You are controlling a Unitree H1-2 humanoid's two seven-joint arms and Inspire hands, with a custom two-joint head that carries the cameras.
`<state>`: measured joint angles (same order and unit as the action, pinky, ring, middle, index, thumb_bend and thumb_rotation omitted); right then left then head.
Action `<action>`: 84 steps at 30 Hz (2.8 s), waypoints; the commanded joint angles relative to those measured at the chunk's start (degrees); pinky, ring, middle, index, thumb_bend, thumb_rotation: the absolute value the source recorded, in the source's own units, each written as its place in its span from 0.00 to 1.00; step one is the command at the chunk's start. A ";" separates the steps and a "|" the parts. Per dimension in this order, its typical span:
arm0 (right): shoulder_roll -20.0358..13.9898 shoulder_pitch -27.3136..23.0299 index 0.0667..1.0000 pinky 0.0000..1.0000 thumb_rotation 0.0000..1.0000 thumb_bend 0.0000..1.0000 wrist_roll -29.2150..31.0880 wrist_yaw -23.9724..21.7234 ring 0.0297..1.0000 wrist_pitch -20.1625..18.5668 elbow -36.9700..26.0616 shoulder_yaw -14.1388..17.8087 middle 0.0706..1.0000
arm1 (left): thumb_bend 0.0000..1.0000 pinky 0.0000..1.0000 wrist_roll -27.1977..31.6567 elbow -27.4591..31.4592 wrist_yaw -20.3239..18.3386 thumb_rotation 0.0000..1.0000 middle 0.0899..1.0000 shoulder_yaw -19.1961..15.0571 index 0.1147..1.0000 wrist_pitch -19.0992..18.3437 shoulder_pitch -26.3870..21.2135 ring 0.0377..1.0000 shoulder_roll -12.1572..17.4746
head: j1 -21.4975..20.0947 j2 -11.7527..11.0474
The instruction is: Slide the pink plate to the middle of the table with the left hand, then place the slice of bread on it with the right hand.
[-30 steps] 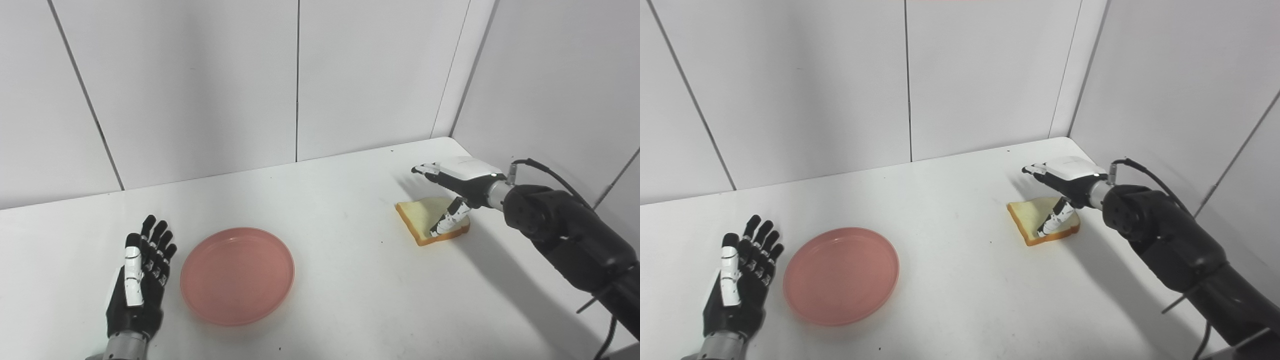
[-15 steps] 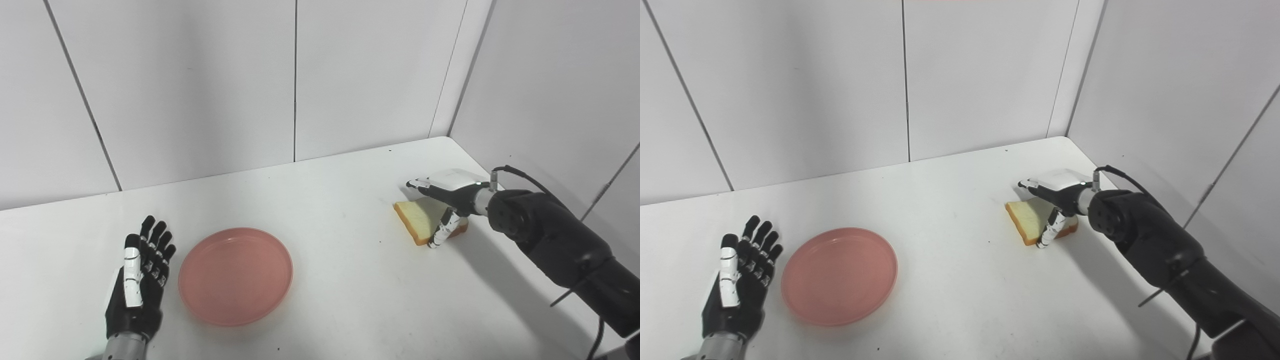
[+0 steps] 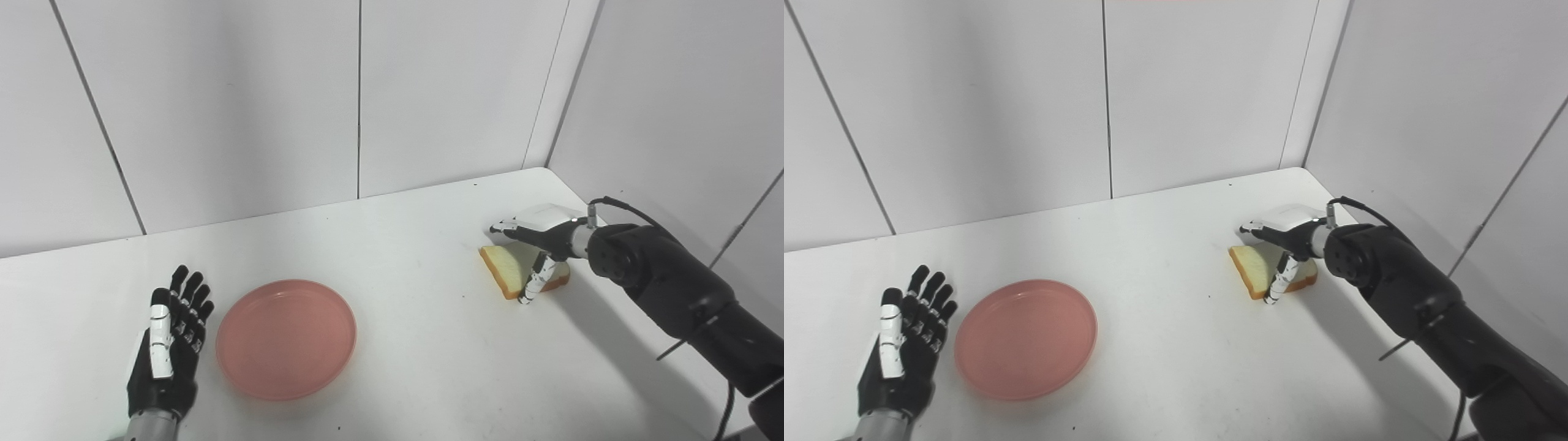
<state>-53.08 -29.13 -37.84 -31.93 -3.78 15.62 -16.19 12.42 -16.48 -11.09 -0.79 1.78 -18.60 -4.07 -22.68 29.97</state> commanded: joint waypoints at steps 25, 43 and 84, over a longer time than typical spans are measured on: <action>0.63 -0.08 0.47 0.32 0.00 0.53 1.93 9.93 0.38 2.71 -0.47 4.16 0.42 | 0.64 1.00 -0.77 1.53 0.61 1.00 0.98 0.70 0.97 -0.06 -0.06 0.99 -0.51 | 0.50 0.25; 5.08 -2.66 0.46 0.36 0.00 0.53 3.45 3.72 0.42 -0.72 -21.36 7.06 0.43 | 0.64 1.00 -2.10 2.02 2.50 0.99 0.97 1.80 0.96 -0.49 0.27 0.98 -2.30 | 5.16 0.97; 31.72 -12.48 0.46 0.38 0.00 0.53 2.72 -0.23 0.43 4.93 -18.61 -6.87 0.43 | 0.66 0.99 -6.59 1.70 8.27 1.00 0.96 3.84 0.94 0.13 -1.08 0.96 -6.44 | 23.77 3.80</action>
<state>-21.81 -38.34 -35.05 -34.35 -1.87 -2.38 -23.24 6.64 -15.44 -3.43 2.56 1.55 -18.11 -9.27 0.35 33.66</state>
